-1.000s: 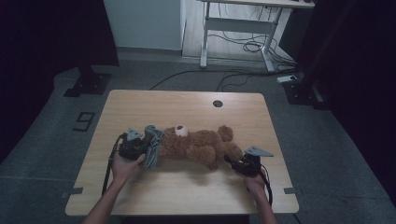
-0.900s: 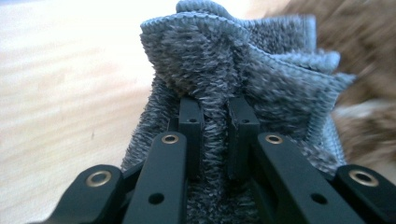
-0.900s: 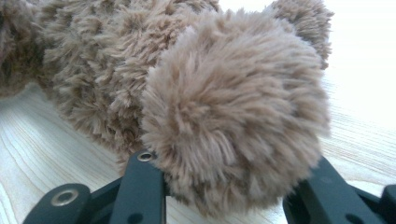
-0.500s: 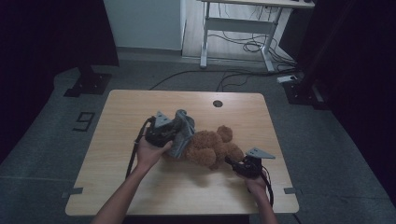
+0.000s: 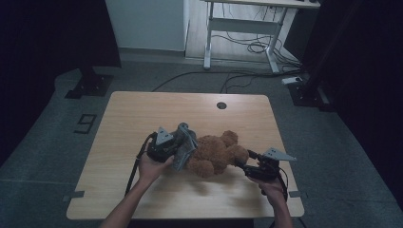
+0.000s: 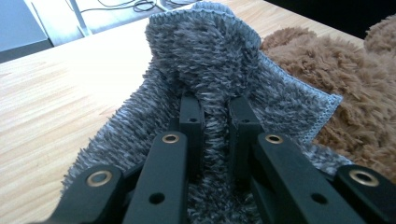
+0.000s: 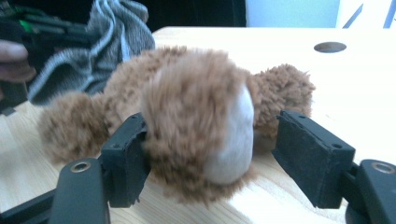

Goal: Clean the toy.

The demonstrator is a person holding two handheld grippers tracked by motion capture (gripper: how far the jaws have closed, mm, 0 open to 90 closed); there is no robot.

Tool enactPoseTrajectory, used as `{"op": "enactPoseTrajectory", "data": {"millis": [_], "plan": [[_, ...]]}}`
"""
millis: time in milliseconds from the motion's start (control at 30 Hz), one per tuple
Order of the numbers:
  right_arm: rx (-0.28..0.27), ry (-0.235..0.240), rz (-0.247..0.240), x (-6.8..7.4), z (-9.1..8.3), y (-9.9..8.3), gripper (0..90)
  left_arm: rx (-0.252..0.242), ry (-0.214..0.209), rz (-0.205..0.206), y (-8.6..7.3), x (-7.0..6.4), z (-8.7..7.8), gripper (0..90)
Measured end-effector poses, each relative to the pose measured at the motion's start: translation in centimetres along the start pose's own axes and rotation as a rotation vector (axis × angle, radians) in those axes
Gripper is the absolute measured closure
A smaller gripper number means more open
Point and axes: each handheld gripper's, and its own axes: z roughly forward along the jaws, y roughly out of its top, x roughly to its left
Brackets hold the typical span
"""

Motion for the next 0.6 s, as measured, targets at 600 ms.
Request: {"op": "enactPoseTrajectory", "data": {"millis": [600], "plan": [[0.193, 0.099, -0.025, 2.8, 5.9, -0.7, 21.4, -0.011, -0.079, 0.014, -3.1, -1.5, -2.6, 78.7]]}}
